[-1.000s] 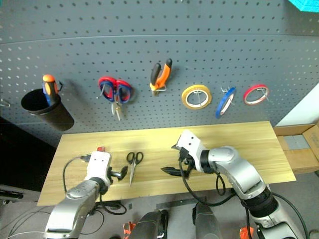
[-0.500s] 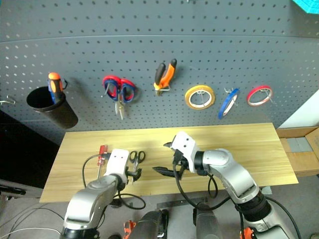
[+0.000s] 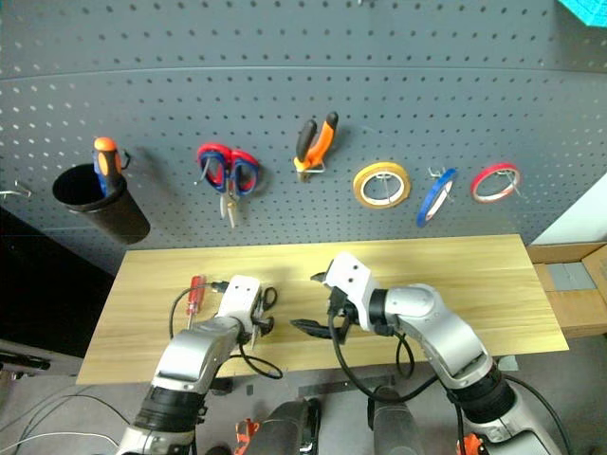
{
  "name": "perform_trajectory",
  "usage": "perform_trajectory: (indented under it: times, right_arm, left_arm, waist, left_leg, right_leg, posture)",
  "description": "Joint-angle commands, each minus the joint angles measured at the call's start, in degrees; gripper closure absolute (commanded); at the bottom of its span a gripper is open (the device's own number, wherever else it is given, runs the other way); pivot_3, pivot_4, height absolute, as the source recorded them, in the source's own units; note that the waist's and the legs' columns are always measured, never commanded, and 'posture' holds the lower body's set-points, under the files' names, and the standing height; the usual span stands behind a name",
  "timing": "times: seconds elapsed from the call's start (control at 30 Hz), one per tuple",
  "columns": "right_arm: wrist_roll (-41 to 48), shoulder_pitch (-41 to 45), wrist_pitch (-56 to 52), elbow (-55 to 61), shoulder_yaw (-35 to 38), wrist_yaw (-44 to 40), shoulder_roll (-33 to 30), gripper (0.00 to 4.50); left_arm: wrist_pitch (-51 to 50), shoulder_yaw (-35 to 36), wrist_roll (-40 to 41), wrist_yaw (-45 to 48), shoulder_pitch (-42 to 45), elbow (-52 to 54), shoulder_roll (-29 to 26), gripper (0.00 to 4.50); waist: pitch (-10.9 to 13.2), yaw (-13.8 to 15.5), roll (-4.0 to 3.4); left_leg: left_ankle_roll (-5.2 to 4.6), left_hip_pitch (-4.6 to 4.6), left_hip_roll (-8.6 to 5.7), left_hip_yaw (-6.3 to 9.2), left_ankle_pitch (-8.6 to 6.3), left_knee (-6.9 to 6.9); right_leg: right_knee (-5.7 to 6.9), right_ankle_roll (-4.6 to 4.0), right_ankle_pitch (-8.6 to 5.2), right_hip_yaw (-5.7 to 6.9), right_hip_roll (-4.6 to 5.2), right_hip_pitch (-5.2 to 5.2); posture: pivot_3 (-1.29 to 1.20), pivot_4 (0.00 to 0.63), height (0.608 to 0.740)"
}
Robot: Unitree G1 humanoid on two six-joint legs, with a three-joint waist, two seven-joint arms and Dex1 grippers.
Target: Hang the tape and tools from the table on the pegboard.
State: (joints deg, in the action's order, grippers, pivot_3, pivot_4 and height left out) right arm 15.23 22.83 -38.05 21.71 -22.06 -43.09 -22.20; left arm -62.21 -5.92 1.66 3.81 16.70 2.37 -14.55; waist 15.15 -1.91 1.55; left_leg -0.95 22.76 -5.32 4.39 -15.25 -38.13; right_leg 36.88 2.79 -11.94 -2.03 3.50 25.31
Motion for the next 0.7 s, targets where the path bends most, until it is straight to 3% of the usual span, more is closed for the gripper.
perform_trajectory:
  times: [0.03, 0.27, 0.37, 0.7]
  right_arm:
    - [0.9, -0.4, 0.0, 3.0, 0.5, -0.1, -0.2, 0.04]
    - [0.9, -0.2, -0.3, 2.8, 0.9, 0.2, -0.4, 0.04]
    - [0.8, -0.2, -0.2, 2.6, 0.8, 0.2, -0.5, 0.0]
    - [0.5, 0.0, -0.7, 2.4, 0.8, 0.6, -0.8, 0.0]
  left_arm:
    - [1.1, -0.4, -1.0, 0.1, 0.8, -2.2, 0.4, 0.0]
    - [-4.5, 1.7, -1.2, -2.1, 0.7, -4.1, 1.9, 0.0]
    - [-5.9, 3.1, -1.1, -2.9, 0.2, -3.3, 2.8, 0.55]
    - [-10.2, 7.9, -1.0, -5.0, -0.5, -3.7, 6.9, 4.13]
  waist:
    - [0.0, 0.0, 0.0]
    - [0.0, -0.1, 0.0]
    - [0.0, -0.3, 0.0]
    - [0.0, -0.9, 0.0]
  left_leg:
    - [0.0, 0.0, 0.0, 0.01, 0.0, 0.0]
    - [-0.04, -0.09, 0.01, 0.0, -0.02, 0.0]
    - [-0.04, -0.11, 0.01, 0.0, -0.02, 0.01]
    - [-0.05, -0.21, 0.01, -0.01, -0.03, 0.03]
  right_leg:
    - [0.0, 0.0, 0.0, -0.01, 0.0, 0.0]
    - [0.0, 0.01, -0.01, -0.02, 0.01, -0.08]
    - [0.01, 0.02, -0.01, -0.01, 0.0, -0.08]
    - [0.01, 0.05, -0.03, 0.0, 0.0, -0.19]
  posture:
    - [-0.09, 0.296, 0.74]
    - [-0.09, 0.296, 0.74]
    - [-0.09, 0.295, 0.74]
    - [-0.09, 0.304, 0.74]
